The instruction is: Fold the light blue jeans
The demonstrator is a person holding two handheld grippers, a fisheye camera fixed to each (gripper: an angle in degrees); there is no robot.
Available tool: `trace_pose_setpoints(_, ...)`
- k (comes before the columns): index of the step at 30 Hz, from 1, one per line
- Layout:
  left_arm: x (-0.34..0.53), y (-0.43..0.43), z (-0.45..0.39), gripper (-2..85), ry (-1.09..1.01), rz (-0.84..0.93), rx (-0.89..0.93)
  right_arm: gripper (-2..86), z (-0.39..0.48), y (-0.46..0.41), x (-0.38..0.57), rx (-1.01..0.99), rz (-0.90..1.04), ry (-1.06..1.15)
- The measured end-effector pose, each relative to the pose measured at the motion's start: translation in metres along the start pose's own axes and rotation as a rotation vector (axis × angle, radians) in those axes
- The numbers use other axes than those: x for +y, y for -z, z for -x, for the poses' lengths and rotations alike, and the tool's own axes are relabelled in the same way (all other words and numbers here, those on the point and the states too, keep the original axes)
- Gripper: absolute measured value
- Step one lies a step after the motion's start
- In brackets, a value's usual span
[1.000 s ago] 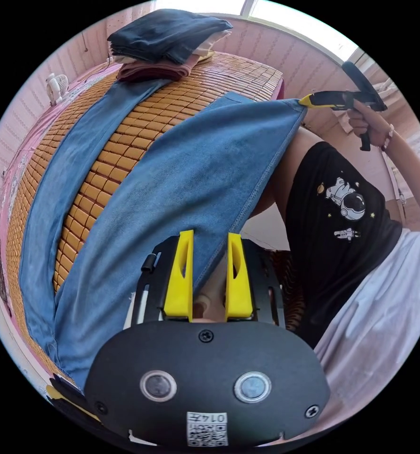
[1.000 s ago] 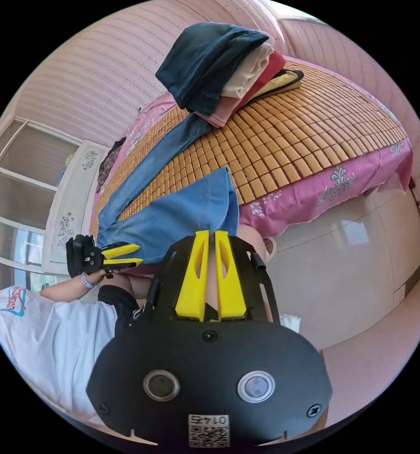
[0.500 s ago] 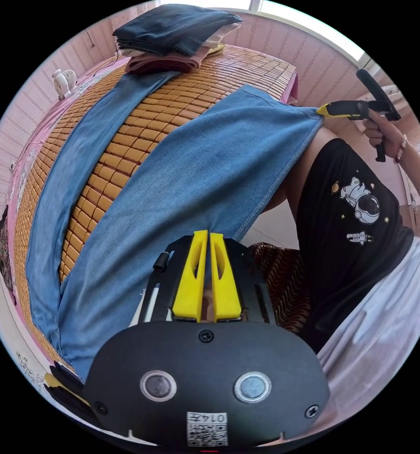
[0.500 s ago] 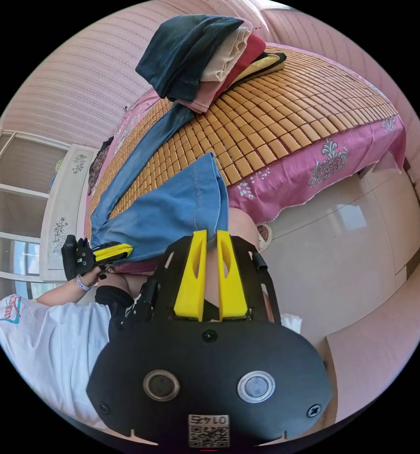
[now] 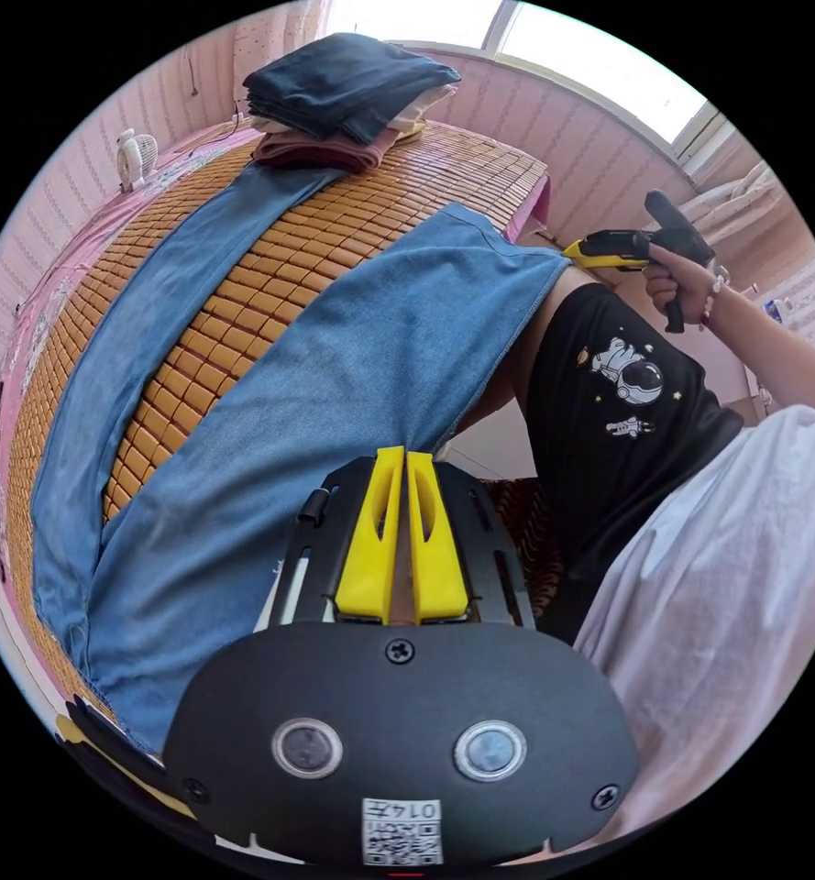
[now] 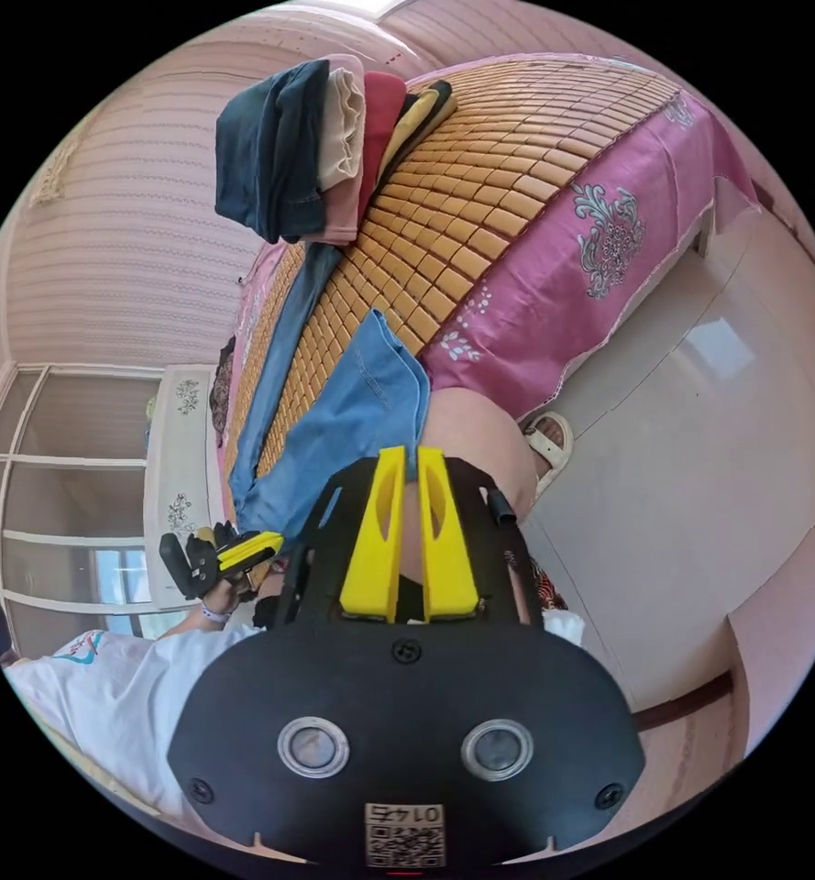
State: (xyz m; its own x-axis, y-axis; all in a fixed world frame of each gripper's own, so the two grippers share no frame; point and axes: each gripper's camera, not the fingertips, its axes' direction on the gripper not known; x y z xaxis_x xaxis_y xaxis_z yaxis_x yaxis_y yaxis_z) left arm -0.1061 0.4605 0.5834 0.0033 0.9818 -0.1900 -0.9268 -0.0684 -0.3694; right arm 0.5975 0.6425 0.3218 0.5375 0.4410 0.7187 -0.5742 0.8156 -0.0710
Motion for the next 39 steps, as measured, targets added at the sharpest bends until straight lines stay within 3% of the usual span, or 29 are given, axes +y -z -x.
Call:
trace_pose_setpoints(6,0.015,0.012,0.02,-1.0,0.033,-0.026,0.022,0.9,0.025,0.006,-0.019,-0.077,0.022,0.14)
trace_pose_setpoints(10,0.023,0.034,0.041,-1.0,0.067,-0.086,0.019,0.5,0.089,0.001,-0.068,-0.187,-0.015,0.313)
trace_pose_setpoints(14,0.038,0.071,0.071,-1.0,0.136,-0.181,-0.056,0.4,0.173,0.012,-0.093,-0.365,-0.156,0.531)
trace_pose_setpoints(18,0.058,0.1,0.098,-1.0,0.199,-0.333,-0.01,0.3,0.175,0.038,-0.074,-0.415,-0.307,0.556)
trace_pose_setpoints(22,0.071,0.099,0.116,-1.0,0.241,-0.405,0.139,0.4,0.11,0.032,-0.052,-0.279,-0.341,0.374)
trace_pose_setpoints(29,0.088,0.042,0.144,-1.0,0.359,-0.294,0.337,1.5,0.023,-0.057,-0.037,0.26,-0.122,0.067)
trace_pose_setpoints(34,0.145,0.06,0.18,-1.0,0.543,-0.391,0.369,4.4,0.044,-0.079,-0.029,0.308,-0.17,0.135)
trace_pose_setpoints(39,0.242,0.099,0.231,-1.0,0.817,-0.429,0.146,5.9,0.104,-0.141,-0.059,0.382,-0.115,0.35)
